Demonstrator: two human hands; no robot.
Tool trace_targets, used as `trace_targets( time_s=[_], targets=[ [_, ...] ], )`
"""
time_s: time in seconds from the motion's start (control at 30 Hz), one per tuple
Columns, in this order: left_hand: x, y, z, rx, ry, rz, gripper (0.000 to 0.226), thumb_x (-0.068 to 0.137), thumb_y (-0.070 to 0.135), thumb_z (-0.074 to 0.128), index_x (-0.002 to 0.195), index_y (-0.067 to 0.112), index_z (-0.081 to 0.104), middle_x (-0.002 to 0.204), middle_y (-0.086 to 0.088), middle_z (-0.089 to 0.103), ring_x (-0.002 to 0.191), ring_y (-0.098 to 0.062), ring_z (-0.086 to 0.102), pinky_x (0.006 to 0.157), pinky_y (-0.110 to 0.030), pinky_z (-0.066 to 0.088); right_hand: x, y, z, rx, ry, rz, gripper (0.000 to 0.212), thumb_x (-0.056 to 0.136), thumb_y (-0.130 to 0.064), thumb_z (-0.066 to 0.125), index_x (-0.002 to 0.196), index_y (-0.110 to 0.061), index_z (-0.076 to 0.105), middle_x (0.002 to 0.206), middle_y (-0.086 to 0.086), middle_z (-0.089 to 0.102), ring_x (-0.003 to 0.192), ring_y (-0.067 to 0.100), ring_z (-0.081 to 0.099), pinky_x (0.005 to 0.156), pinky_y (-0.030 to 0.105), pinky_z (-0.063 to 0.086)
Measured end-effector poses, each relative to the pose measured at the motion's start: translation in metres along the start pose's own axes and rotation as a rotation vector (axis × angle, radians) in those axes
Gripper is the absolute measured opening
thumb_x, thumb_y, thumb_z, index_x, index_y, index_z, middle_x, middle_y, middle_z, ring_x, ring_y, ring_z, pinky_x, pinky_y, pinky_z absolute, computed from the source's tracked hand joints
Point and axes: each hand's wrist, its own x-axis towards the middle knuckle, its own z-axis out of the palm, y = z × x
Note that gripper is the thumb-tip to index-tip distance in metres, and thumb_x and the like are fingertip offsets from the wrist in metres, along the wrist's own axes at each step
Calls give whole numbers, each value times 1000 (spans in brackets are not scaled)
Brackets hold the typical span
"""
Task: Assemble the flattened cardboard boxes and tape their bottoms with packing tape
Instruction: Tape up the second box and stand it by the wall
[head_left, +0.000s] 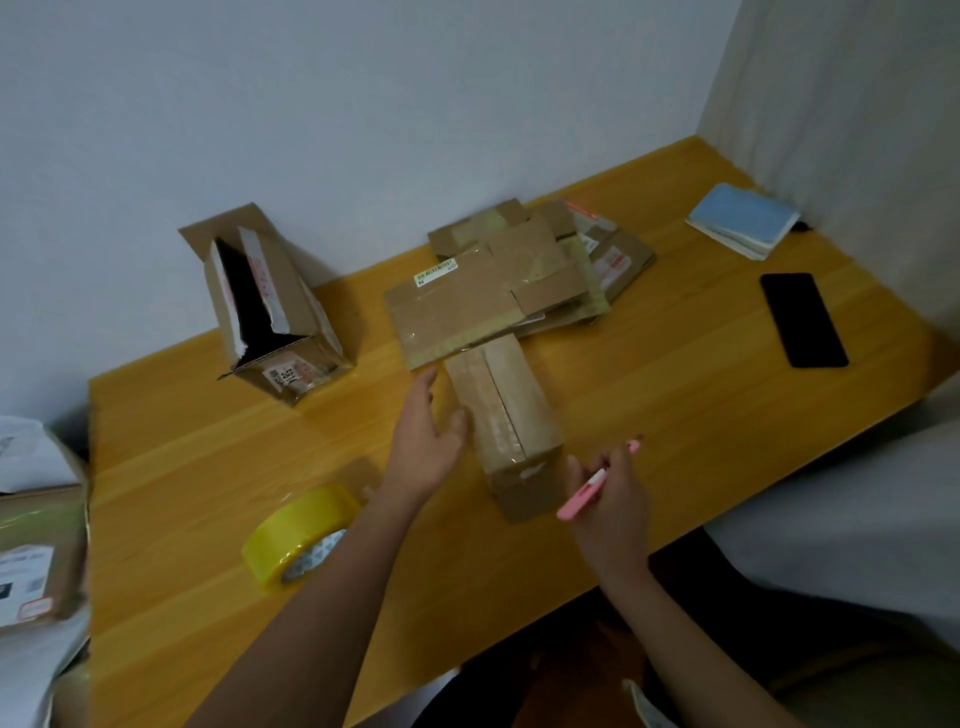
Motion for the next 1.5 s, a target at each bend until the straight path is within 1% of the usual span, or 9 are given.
trace_targets(
  time_s=[0.27, 0.37, 0.5, 0.63, 0.73, 0.97, 1.3, 1.4, 1.5],
  targets=[
    [21, 6, -1, -113, -127, -101, 65, 96, 26, 57, 152, 18, 24, 143, -1, 31, 126, -14, 37, 107, -29, 33, 11, -21, 3, 114, -147, 186, 30, 93, -25, 64, 79, -22, 38, 70, -2, 52, 51, 4, 51, 41, 16, 35],
    [5, -9, 3, 35, -31, -47, 37, 94, 38, 59, 120, 12, 57, 113, -8, 53, 88, -11, 49, 74, -22, 45, 27, -21, -2, 68, -76, 156, 33, 90, -30, 68, 83, -17, 39, 72, -4, 50, 58, 14, 51, 45, 17, 36],
    [-25, -19, 13, -1, 66, -87, 28, 89, 38, 66, 93, 18, 47, 92, 3, 53, 77, -7, 52, 58, -19, 37, 32, -17, 6, -57, -97, 90, 37, 85, -34, 72, 83, -17, 40, 66, -8, 48, 53, 7, 46, 43, 19, 34],
    [-32, -25, 18, -96, 172, -114, 22, 93, 20, 63, 81, 13, 46, 75, 3, 57, 68, -19, 58, 64, -39, 50, 39, -3, 10, -68, -118, 83, 38, 94, -16, 63, 74, -30, 34, 65, -11, 46, 52, 4, 44, 44, 20, 30],
    [-21, -20, 15, -77, 157, -176, 13, 95, 26, 59, 100, 14, 55, 90, -1, 62, 86, -25, 61, 73, -42, 53, 54, -7, 8, -61, -160, 155, 23, 95, -10, 58, 83, -20, 42, 72, -5, 49, 62, 17, 50, 44, 21, 30],
    [-7, -11, 25, 57, 153, -291, 55, 83, 54, 67, 116, 10, 58, 101, 2, 61, 88, -18, 58, 70, -34, 50, 52, -25, 32, -190, -78, 205, 52, 79, -52, 73, 97, -18, 39, 74, -11, 45, 59, 9, 44, 45, 26, 25],
    [-2, -20, 18, -102, 133, -238, 48, 87, 33, 70, 127, 13, 54, 116, -4, 62, 100, -21, 61, 85, -45, 56, 63, -8, 23, -2, -159, 204, 14, 98, -16, 55, 101, -13, 41, 78, -2, 51, 62, 17, 51, 48, 28, 34],
    [7, -8, 25, -271, 96, -287, 58, 86, 18, 68, 137, 21, 41, 119, 1, 55, 102, -22, 60, 83, -43, 57, 73, -21, 31, -1, -211, 168, 33, 92, -3, 58, 116, -16, 39, 87, 0, 52, 70, 17, 56, 50, 30, 42],
    [16, -6, 31, -315, 171, -377, 37, 85, 39, 69, 114, 23, 53, 108, -3, 65, 94, -24, 63, 81, -48, 57, 80, -23, 43, -10, -120, 133, 40, 89, -29, 69, 114, -16, 41, 89, -5, 53, 74, 13, 56, 54, 32, 45]
  ],
)
